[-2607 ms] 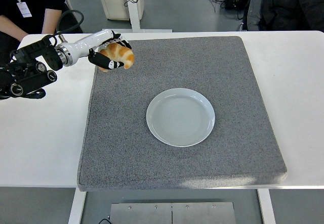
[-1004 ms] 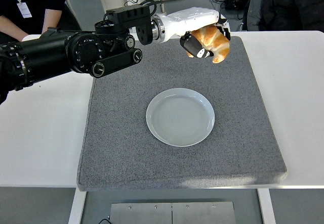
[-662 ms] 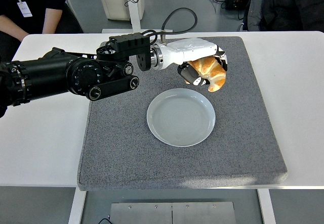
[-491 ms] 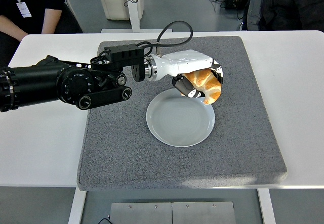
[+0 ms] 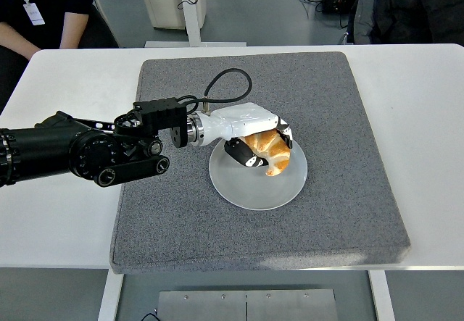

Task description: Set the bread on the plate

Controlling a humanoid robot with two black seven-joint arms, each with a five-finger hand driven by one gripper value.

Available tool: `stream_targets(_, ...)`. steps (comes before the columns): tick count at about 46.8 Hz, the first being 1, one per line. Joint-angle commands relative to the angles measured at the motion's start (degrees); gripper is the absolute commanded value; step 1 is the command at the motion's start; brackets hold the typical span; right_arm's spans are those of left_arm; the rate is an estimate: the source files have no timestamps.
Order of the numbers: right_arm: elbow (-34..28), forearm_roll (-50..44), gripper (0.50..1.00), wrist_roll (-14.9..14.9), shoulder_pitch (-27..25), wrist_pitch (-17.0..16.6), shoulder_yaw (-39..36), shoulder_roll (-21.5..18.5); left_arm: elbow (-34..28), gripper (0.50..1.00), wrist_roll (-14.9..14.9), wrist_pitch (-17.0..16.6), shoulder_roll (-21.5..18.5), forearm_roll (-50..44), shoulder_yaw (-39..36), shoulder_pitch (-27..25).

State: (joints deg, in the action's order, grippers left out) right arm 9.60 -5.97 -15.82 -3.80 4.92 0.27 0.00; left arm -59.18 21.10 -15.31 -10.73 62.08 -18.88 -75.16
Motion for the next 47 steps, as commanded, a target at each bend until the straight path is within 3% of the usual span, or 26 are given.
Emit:
stream_targets(1,-0.02,-0.01,1.000,0.00,-0.06,0.00,0.08,0.00,0.03,0.500,-0.01,-0.07,0.09,0.06,-0.11,0.36)
stream_targets(47,-0.02,-0.01,1.000,0.00,-0.06,0.00,-0.01,0.00,0.03,0.500,-0.01,-0.95,-0.26,0.15,0.42,3.61)
